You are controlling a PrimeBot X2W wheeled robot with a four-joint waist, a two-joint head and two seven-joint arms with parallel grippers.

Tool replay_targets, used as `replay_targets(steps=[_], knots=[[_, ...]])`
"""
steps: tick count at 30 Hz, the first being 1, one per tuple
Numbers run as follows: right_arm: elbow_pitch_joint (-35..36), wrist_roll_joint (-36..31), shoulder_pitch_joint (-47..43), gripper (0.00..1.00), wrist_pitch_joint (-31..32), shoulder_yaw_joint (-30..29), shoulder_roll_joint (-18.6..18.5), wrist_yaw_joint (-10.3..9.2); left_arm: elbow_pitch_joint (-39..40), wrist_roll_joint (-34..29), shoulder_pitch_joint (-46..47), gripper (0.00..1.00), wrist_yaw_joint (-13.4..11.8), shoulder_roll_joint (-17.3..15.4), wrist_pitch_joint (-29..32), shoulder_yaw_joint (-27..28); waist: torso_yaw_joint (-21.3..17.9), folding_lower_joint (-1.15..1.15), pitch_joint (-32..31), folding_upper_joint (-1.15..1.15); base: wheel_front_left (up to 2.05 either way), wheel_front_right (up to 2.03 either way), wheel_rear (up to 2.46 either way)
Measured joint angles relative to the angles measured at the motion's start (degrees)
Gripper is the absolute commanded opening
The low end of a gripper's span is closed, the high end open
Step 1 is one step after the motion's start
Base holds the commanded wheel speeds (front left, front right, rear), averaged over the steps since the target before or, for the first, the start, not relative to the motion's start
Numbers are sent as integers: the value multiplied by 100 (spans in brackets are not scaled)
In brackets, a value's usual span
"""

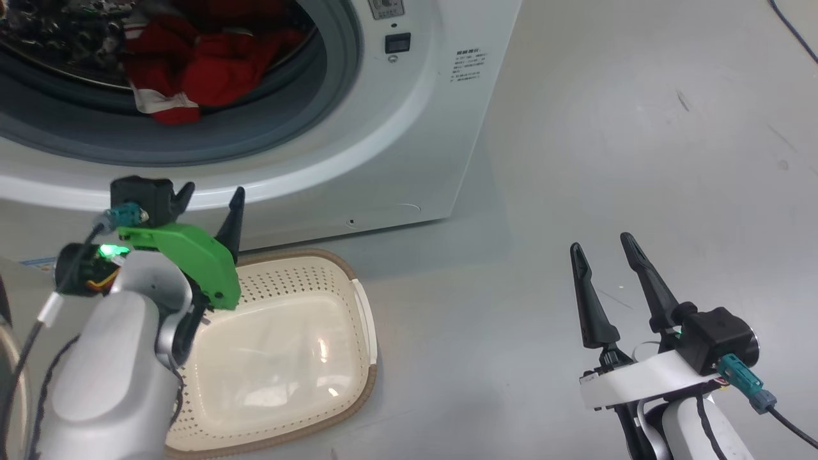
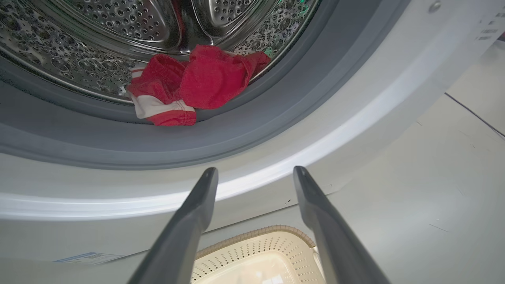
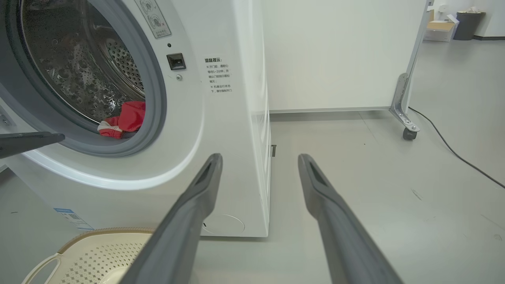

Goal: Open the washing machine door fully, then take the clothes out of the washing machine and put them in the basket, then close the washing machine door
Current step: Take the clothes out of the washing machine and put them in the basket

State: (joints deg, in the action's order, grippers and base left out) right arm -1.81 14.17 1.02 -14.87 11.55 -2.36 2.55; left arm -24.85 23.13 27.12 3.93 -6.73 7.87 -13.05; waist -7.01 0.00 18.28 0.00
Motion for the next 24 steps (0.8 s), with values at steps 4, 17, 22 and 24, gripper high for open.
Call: replay_targets(steps=[4, 17, 22, 24], knots=[[57, 121, 173, 100, 0, 81, 0, -9, -113, 41, 565, 100, 51, -224, 434, 65, -188, 0, 266, 0, 0, 0, 0], [138, 563, 633, 100, 0, 347, -3, -78, -255, 77, 2216, 100, 168, -998, 1424, 372, -791, -1, 1086, 0, 0, 0, 0], [140, 701, 792, 100, 0, 453, -3, -120, -383, 129, 2623, 100, 201, -1257, 1702, 464, -1025, -1, 1333, 0, 0, 0, 0], [146, 709, 832, 100, 0, 474, -3, -125, -424, 176, 2769, 100, 216, -1306, 1818, 477, -1104, -1, 1425, 0, 0, 0, 0]])
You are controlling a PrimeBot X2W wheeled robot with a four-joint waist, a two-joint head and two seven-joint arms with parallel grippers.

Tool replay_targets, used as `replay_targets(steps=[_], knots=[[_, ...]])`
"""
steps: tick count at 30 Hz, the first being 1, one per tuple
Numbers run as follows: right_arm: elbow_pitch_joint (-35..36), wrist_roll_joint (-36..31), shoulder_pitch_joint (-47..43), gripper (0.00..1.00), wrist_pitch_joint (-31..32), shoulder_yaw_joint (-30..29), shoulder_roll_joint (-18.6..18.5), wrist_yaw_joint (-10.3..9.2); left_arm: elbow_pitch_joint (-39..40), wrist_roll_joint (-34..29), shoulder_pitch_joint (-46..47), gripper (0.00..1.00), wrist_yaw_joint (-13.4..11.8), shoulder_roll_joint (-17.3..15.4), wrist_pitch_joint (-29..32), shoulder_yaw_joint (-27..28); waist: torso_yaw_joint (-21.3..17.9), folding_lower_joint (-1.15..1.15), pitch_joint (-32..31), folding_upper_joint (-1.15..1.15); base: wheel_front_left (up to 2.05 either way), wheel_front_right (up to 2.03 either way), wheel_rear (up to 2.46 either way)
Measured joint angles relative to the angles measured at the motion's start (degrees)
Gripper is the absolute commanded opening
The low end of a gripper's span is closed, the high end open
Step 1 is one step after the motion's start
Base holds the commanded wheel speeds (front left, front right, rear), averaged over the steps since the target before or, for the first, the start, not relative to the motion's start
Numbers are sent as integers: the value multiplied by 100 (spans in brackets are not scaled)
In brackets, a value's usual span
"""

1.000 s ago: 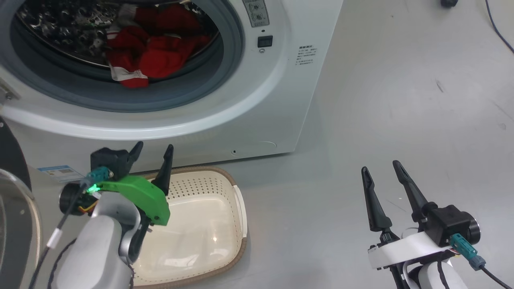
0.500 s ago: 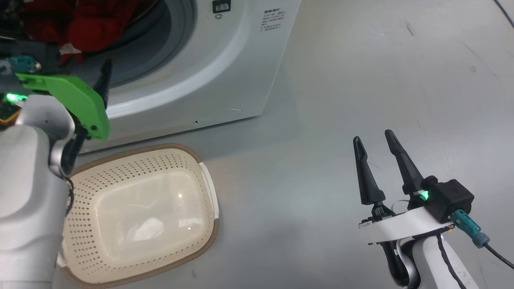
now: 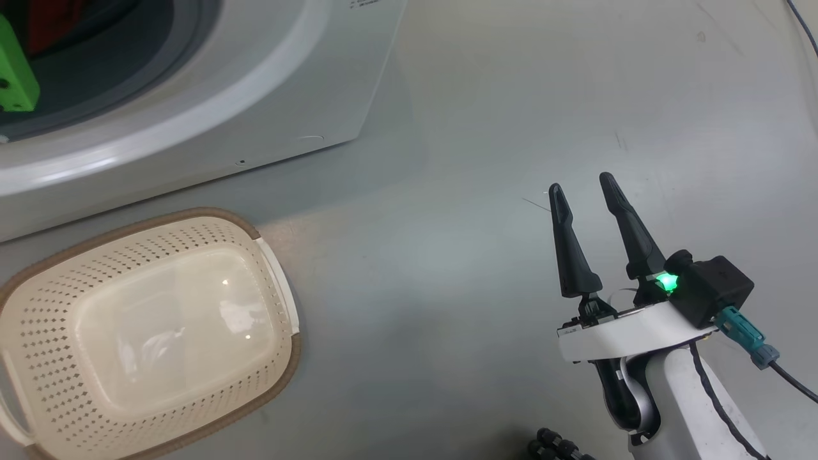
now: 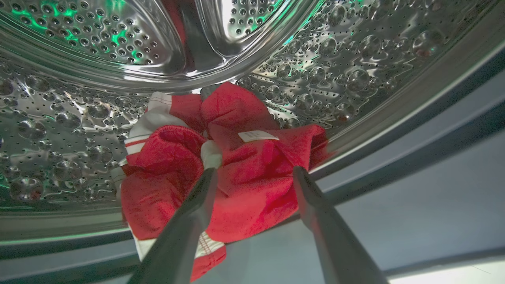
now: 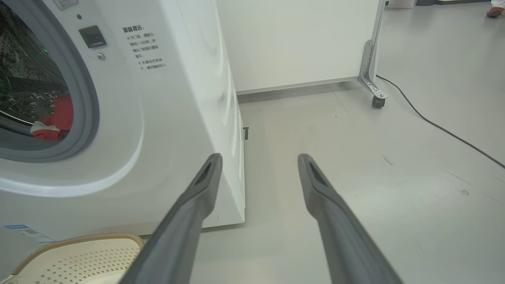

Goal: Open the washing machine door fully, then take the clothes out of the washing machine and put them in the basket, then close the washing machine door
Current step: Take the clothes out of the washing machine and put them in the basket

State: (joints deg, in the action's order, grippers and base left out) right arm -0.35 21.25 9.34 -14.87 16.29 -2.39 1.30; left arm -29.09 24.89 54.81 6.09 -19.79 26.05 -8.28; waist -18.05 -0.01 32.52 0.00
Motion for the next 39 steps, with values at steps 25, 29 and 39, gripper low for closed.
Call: replay_targets(steps=[25, 29, 39], knots=[[-35, 154, 325, 100, 0, 264, 3, -57, -934, 200, 744, 100, -9, -414, 793, 255, -460, 0, 506, 0, 0, 0, 0], [-38, 204, 342, 100, 0, 264, 3, -90, -1035, 220, 753, 1, -8, -414, 867, 263, -495, 0, 525, 0, 0, 0, 0], [-69, 233, 456, 100, 0, 204, 1, -105, -1109, 225, 867, 0, 11, -379, 686, 144, -481, 0, 517, 0, 0, 0, 0]])
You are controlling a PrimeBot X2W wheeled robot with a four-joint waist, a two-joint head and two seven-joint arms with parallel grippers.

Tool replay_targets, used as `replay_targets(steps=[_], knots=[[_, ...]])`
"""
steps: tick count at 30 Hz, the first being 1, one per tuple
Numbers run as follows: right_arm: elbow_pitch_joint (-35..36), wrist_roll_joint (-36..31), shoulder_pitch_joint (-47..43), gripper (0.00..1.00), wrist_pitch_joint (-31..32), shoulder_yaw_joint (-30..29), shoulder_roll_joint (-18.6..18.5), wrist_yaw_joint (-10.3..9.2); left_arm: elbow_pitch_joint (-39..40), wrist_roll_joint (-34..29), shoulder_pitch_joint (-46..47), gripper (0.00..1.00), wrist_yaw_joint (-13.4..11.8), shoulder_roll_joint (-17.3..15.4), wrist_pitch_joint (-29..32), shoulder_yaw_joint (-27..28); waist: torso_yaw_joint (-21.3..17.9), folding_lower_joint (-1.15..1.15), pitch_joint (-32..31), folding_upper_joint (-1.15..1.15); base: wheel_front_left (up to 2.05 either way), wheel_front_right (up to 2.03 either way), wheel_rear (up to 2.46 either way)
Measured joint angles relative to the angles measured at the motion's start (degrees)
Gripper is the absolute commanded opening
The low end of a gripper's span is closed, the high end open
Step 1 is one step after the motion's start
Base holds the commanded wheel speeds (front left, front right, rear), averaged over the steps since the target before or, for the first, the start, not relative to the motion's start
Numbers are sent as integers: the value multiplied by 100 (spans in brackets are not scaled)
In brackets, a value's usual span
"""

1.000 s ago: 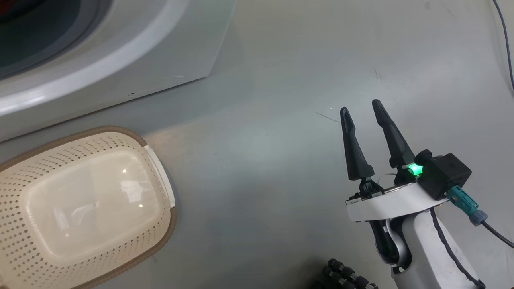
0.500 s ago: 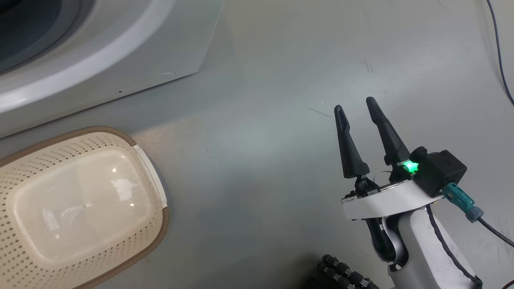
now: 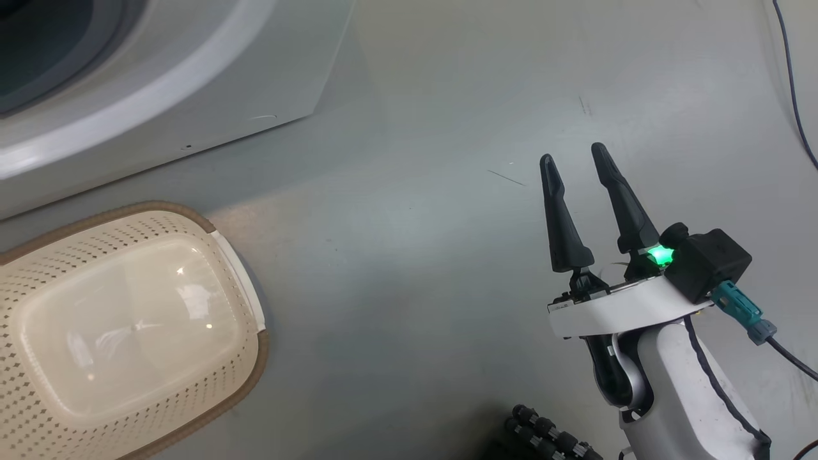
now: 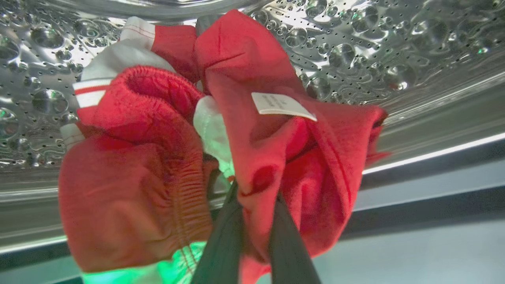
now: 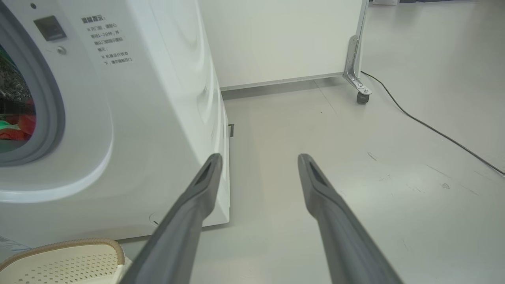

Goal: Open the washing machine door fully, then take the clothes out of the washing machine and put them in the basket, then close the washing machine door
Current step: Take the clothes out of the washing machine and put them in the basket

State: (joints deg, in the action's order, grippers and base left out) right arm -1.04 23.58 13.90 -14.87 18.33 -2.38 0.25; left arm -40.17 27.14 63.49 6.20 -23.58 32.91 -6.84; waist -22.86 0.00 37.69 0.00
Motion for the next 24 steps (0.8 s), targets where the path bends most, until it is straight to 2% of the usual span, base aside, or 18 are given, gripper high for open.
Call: replay_targets(steps=[12, 18, 24], knots=[[-52, -244, -1, 100, 0, -230, -2, 2, 187, 8, -15, 0, 67, 341, -717, -235, 325, 0, -179, 0, 0, 0, 0], [-86, -358, -1, 100, 0, -257, -2, 18, 416, 7, -124, 0, 68, 403, -1308, -299, 556, 0, -277, 0, 0, 0, 0], [-154, -541, -3, 100, 0, -318, -5, 68, 625, 7, -444, 0, 71, 606, -2000, -312, 777, 0, -430, 0, 0, 0, 0]])
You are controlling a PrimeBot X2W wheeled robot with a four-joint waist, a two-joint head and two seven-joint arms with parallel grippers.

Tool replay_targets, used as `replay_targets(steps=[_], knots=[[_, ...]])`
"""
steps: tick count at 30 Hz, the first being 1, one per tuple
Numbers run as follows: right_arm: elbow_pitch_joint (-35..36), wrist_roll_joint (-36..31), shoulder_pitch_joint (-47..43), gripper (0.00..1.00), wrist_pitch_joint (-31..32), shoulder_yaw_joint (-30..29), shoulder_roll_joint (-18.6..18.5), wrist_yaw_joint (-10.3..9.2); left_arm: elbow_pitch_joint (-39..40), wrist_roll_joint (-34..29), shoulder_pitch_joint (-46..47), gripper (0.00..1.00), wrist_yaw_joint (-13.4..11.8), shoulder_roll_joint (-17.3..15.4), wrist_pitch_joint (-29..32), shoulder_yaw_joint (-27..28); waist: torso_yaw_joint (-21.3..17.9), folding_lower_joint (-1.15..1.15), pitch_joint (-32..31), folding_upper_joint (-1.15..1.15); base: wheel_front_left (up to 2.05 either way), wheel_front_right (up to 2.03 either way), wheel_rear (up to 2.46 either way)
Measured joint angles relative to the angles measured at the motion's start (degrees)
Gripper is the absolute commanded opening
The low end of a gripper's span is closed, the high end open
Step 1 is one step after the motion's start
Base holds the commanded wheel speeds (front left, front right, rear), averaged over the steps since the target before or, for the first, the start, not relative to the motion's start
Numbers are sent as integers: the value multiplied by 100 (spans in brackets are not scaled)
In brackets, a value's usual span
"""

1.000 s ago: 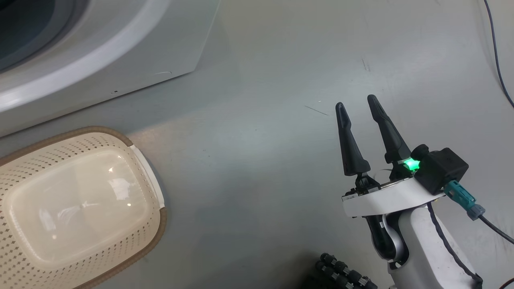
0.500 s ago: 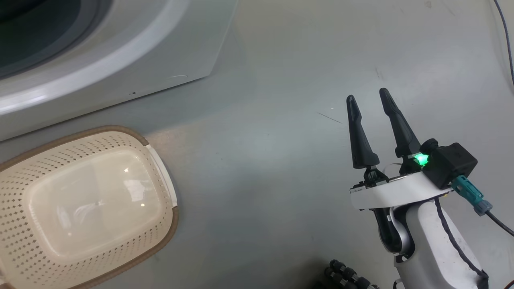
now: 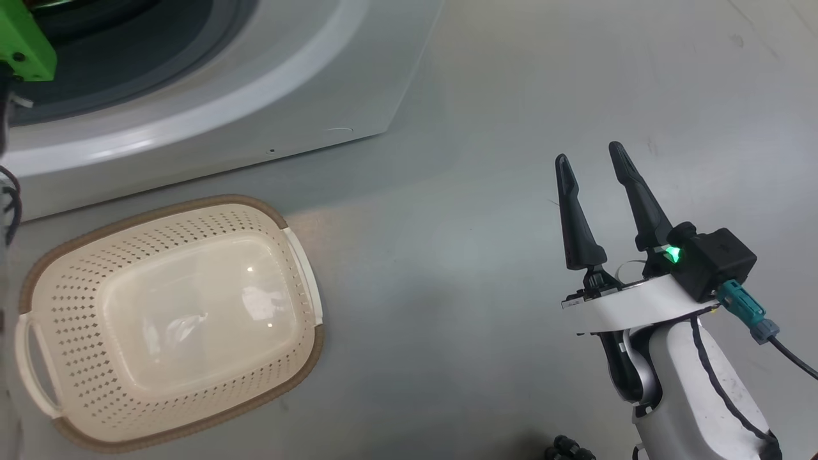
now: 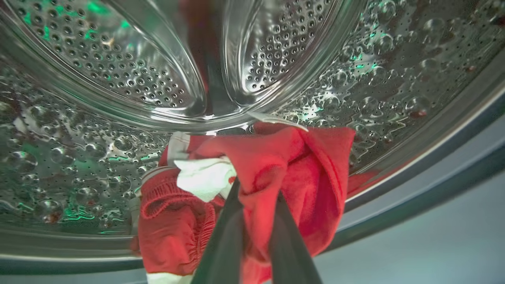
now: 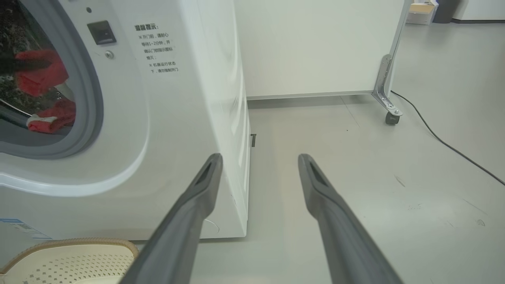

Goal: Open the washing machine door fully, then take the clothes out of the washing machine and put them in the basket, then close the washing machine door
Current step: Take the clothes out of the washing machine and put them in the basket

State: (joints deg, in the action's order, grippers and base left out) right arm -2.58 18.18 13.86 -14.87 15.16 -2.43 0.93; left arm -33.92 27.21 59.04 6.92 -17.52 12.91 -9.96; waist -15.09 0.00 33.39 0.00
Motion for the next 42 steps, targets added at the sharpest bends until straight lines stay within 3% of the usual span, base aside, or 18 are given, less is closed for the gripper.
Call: replay_targets(steps=[20, 27, 42], knots=[[-253, -380, -350, 100, 0, -171, -14, 156, 698, -33, -1444, 0, -5, 576, -2023, -30, 731, 0, -751, 0, 0, 0, 0], [-360, -434, -595, 100, 0, -208, -15, 204, 1054, -110, -2028, 0, -110, 753, -2631, -32, 958, 0, -1144, 0, 0, 0, 0], [-463, -464, -1067, 100, 0, -190, -15, 254, 2308, -170, -3100, 0, -315, 1090, -2728, 18, 1368, 0, -1930, 0, 0, 0, 0]])
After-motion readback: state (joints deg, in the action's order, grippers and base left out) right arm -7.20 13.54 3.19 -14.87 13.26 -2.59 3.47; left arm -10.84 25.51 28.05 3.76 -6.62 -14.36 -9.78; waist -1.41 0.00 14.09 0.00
